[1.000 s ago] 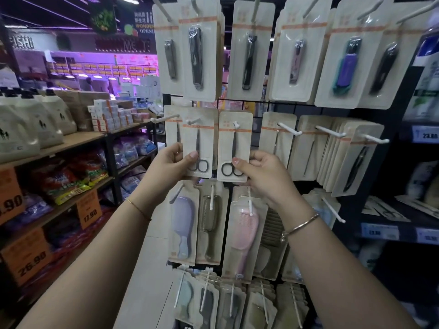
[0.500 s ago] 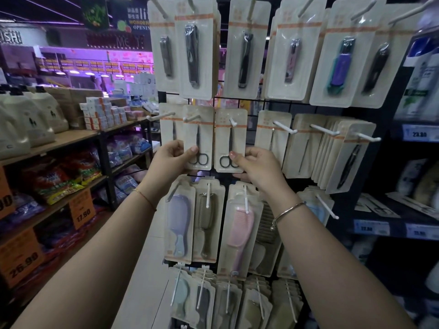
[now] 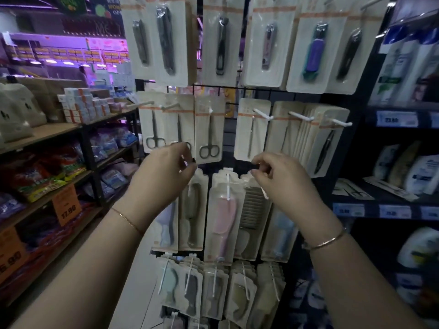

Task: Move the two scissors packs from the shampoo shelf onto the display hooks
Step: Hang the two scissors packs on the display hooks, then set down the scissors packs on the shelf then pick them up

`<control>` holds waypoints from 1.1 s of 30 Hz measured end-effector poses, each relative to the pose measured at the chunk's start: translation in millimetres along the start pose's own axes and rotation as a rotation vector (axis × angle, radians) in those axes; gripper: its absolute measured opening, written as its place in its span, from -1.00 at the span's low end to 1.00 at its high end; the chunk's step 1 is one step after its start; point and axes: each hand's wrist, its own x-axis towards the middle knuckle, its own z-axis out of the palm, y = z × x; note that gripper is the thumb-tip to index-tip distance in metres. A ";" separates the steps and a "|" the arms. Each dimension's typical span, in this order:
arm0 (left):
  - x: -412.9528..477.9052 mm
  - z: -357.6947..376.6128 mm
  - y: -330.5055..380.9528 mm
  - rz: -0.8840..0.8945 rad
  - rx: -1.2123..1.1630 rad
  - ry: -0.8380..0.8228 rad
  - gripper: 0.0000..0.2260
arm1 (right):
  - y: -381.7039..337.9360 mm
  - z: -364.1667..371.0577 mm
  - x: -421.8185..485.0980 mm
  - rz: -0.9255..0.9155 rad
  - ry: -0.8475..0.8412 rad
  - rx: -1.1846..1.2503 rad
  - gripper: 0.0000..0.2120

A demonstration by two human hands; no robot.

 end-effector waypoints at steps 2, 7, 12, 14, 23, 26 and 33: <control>0.0 8.4 27.1 0.060 0.011 -0.088 -0.88 | 10.1 -16.4 -14.1 0.019 -0.007 -0.056 -0.87; 0.4 46.9 97.7 0.162 -0.184 -0.250 -0.89 | 49.6 -61.5 -47.7 0.098 -0.028 -0.140 -0.88; 3.6 105.8 171.2 0.224 -0.304 -0.338 -0.88 | 114.4 -106.5 -75.8 0.241 -0.022 -0.224 -0.89; 7.3 130.2 201.8 0.235 -0.276 -0.359 -0.87 | 147.6 -123.0 -83.2 0.303 -0.021 -0.238 -0.88; 42.9 233.0 305.2 0.141 -0.308 -0.292 -0.90 | 319.4 -165.4 -72.0 0.394 -0.091 -0.194 -0.89; 64.5 285.7 323.4 0.038 -0.307 -0.372 -0.89 | 370.3 -168.2 -60.3 0.402 -0.082 -0.126 -0.92; 98.4 383.3 335.3 -0.136 -0.234 -0.401 -0.86 | 467.6 -158.5 -36.1 0.441 -0.109 -0.090 -0.84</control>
